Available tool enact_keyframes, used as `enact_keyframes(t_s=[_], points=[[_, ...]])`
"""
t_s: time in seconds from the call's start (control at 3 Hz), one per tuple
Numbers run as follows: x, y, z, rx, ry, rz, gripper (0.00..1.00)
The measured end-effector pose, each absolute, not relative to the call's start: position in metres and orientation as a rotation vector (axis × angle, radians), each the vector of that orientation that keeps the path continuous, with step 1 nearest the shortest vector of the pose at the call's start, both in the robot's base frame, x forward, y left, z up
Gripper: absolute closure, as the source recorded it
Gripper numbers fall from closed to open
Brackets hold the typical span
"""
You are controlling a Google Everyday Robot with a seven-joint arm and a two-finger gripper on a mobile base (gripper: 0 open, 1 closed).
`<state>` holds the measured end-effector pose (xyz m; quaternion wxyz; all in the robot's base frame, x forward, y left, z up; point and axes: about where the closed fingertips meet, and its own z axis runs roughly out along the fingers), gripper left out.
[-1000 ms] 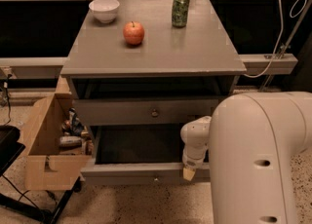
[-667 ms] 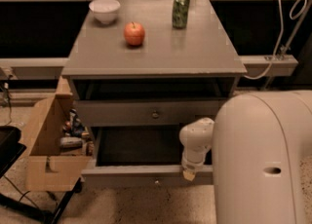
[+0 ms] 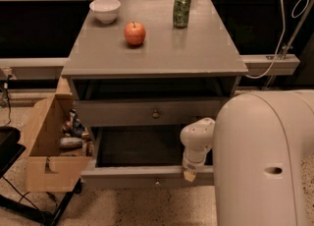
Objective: Open middle drawer
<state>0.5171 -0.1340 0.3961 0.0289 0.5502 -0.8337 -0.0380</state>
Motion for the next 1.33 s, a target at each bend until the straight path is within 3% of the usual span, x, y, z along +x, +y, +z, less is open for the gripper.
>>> enact_keyframes(t_s=[0.33,0.67,1.0,1.33], points=[[0.517,-0.134,0.396,1.697,-2.572,-0.117,0.16],[0.516,-0.134,0.395,1.696,-2.569,-0.120,0.00],[0.516,-0.134,0.395,1.696,-2.569,-0.120,0.00],[0.491,-0.137,0.384,1.681,-2.554,-0.187,0.18]])
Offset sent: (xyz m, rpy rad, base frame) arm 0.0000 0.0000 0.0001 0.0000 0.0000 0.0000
